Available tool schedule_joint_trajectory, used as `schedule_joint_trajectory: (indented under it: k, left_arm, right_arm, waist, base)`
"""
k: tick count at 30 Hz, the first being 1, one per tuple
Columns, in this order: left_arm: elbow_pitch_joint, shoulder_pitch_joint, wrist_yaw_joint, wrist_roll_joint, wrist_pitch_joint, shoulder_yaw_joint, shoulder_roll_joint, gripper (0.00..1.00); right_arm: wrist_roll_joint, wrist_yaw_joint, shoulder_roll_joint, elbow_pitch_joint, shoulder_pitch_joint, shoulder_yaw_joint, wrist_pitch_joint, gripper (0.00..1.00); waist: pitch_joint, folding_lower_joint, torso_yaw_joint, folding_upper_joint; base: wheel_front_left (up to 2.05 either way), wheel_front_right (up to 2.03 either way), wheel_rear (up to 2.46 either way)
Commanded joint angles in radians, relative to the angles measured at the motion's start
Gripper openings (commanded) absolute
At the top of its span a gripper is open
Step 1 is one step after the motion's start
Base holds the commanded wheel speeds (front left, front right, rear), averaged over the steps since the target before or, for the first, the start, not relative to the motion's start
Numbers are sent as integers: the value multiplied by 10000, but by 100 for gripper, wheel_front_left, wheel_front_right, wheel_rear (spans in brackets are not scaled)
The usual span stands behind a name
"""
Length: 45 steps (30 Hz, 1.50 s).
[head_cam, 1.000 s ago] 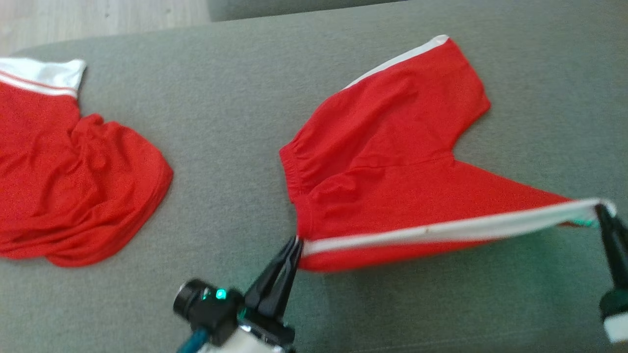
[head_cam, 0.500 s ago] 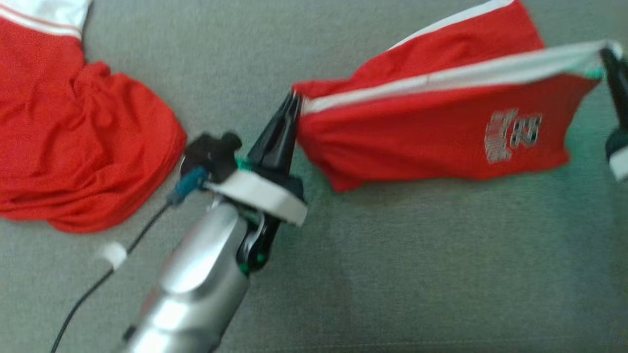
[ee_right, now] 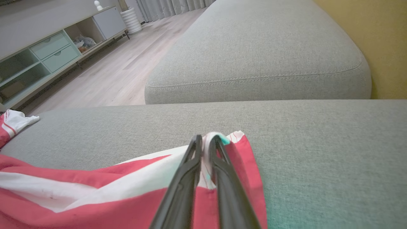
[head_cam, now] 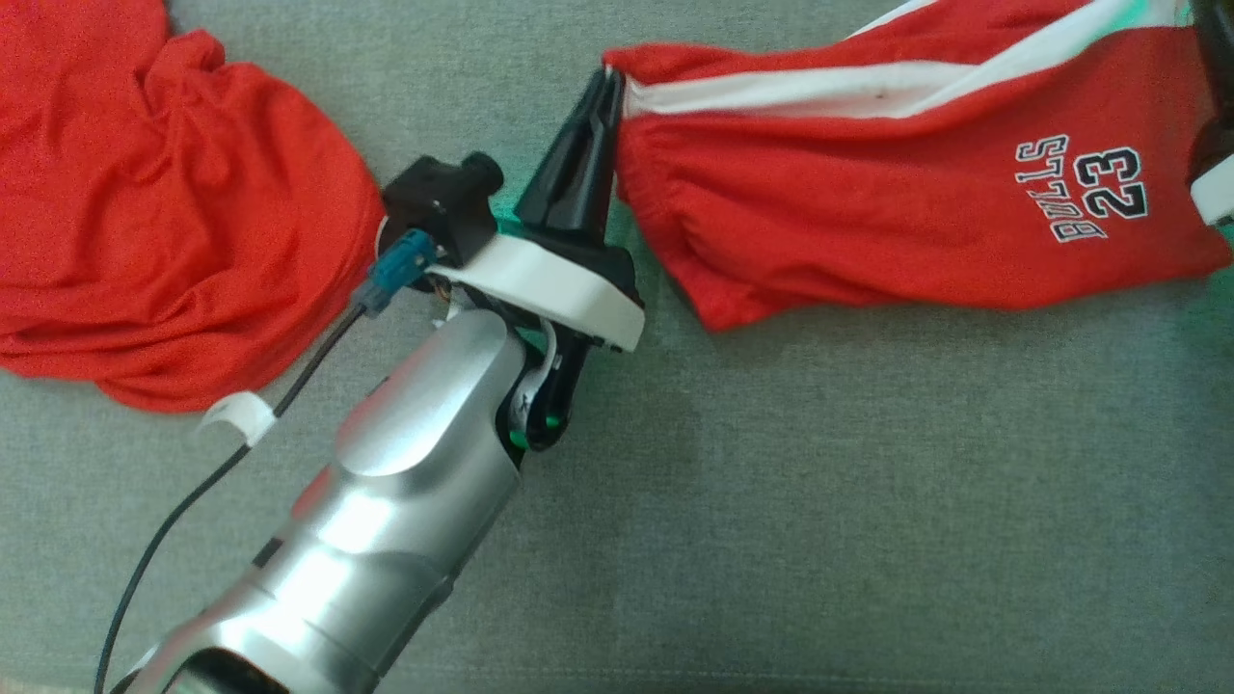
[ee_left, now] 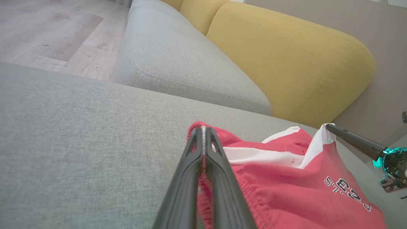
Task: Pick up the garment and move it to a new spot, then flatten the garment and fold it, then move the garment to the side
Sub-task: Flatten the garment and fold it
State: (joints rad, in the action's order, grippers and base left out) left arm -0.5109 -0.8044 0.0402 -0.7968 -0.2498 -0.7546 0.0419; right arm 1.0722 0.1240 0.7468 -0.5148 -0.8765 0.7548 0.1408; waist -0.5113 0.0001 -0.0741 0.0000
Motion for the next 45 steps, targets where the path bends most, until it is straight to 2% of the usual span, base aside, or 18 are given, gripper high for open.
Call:
schedule_joint_trajectory:
  k: [1,2,3,4,5,8,12,18,26,27,28,32,36,41,45]
  left_arm:
    - [456,-186,64,119,-115,405,85,0]
    - [570,-107,71,152,-116,468,84,6]
    - [674,-32,72,218,-116,514,84,26]
    - [762,53,74,282,-117,547,84,47]
    - [848,140,75,342,-117,575,84,100]
    - [1029,330,128,484,-118,657,84,100]
    - [1386,843,454,1226,-118,860,84,100]
    - [2546,2269,1317,3020,-119,1418,84,100]
    - [5063,4453,2589,4444,-119,1527,84,100]
    - [5242,4638,2677,4541,-119,1488,84,100]
    - [5360,4791,2736,4656,-119,1433,84,100]
    - [5580,5123,2871,4983,-120,1434,84,100]
    - [5617,5201,2879,5215,-120,1605,84,100]
    - [5520,5270,2748,5338,-120,1746,84,100]
    - [5421,5328,2665,5320,-120,1785,84,100]
  right_arm:
    - [169,67,464,36,-60,214,281,14]
    - [260,67,486,-42,-151,387,399,19]
    - [355,67,507,-115,-229,550,502,29]
    - [478,67,514,-197,-280,685,586,56]
    - [613,67,521,-306,-319,787,677,100]
    - [891,67,538,-459,-306,952,851,100]
    - [1432,67,723,-437,49,1329,1043,100]
    - [2185,67,1045,-1062,810,1947,985,100]
    - [2700,67,1085,-2218,1166,2521,484,100]
    - [2777,67,1066,-2257,1193,2560,453,59]
    - [2835,67,1053,-2300,1214,2595,451,0]
    - [2966,67,978,-2675,1201,2611,655,0]
    - [2788,67,1020,-3127,1153,2794,779,0]
    - [2625,67,1296,-3836,1266,2968,877,0]
    - [2574,67,1556,-3950,1177,2966,963,0]
  waist:
    - [-48,-1,-39,0]
    - [-58,-1,-53,0]
    - [-60,-1,-66,0]
    - [-49,-1,-76,0]
    - [-24,-1,-90,0]
    - [79,-1,-126,0]
    - [382,-1,-183,0]
    - [862,-1,-469,0]
    - [1103,-1,-1238,0]
    - [1131,-1,-1309,0]
    - [1168,-1,-1364,0]
    - [1394,-1,-1376,0]
    - [1697,-1,-1097,0]
    - [1973,-1,-686,0]
    - [2104,-1,-407,0]
  base:
    - [0,0,0]
    - [0,0,0]
    - [0,0,0]
    - [0,0,0]
    - [0,0,0]
    - [0,0,0]
    - [0,0,0]
    - [0,0,0]
    - [0,0,0]
    - [0,0,0]
    - [0,0,0]
    - [0,0,0]
    - [0,0,0]
    - [0,0,0]
    - [0,0,0]
